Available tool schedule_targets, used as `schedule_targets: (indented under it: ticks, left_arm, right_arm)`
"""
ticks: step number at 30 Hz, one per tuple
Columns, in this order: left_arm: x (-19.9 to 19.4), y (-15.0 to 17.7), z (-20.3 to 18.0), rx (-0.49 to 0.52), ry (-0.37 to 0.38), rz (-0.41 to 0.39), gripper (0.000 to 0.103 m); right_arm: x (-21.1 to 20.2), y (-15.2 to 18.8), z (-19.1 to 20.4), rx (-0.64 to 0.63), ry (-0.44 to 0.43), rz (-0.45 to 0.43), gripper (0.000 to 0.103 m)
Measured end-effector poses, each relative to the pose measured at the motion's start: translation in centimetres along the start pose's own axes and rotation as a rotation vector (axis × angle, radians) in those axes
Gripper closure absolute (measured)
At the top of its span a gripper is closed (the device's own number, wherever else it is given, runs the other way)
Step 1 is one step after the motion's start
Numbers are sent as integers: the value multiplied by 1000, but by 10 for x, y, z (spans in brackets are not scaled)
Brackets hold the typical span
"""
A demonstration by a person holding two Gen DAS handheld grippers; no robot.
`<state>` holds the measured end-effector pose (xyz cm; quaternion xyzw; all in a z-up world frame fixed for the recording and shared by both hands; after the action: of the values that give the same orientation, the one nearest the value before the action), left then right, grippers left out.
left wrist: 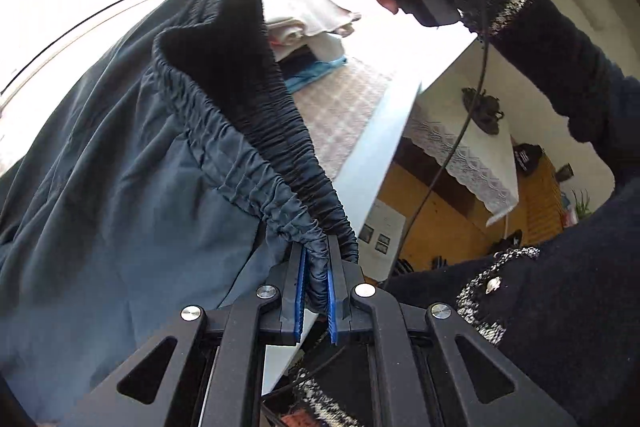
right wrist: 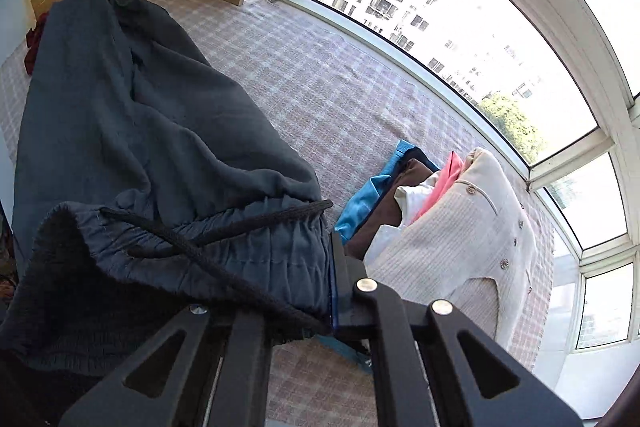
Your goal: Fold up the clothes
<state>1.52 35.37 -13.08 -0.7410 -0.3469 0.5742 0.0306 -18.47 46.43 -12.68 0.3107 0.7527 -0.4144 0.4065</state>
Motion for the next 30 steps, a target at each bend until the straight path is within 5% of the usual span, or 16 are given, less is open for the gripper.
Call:
schedule_targets:
  ticks: [6, 9, 12, 16, 22, 26, 30]
  left_arm:
    - [60, -28, -56, 150, 135, 122, 96]
    - [79, -16, -44, 119, 76, 210, 93]
    - [54, 4, -13, 63, 19, 203, 87]
    - [-25, 40, 68, -72, -109, 96, 62]
    - [-147, 148, 263, -439, -447, 72, 62]
    - [-217, 247, 390, -650, -683, 95, 62]
    - [-250, 341, 465, -793, -700, 129, 62]
  right_arm:
    - [46, 47, -9, -3, 29, 115, 97]
    - [78, 78, 10, -106, 59, 219, 92]
    - [84, 98, 18, -162, 48, 266, 79]
    - [56, 110, 0, -115, 60, 248, 60]
    - [2, 115, -37, 25, 140, 237, 57]
    - [-33, 86, -38, 183, 148, 161, 55]
    - [-33, 27, 24, 238, 71, 81, 48]
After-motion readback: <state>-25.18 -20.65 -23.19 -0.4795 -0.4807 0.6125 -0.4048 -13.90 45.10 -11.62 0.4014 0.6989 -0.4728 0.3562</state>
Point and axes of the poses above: each gripper's, at about its wrist camera, not at the fingertips, and x roughly the way its jaws point, z to its left, y to its underside, the point moved 8 cm from there along x, roughly the way its jaws point
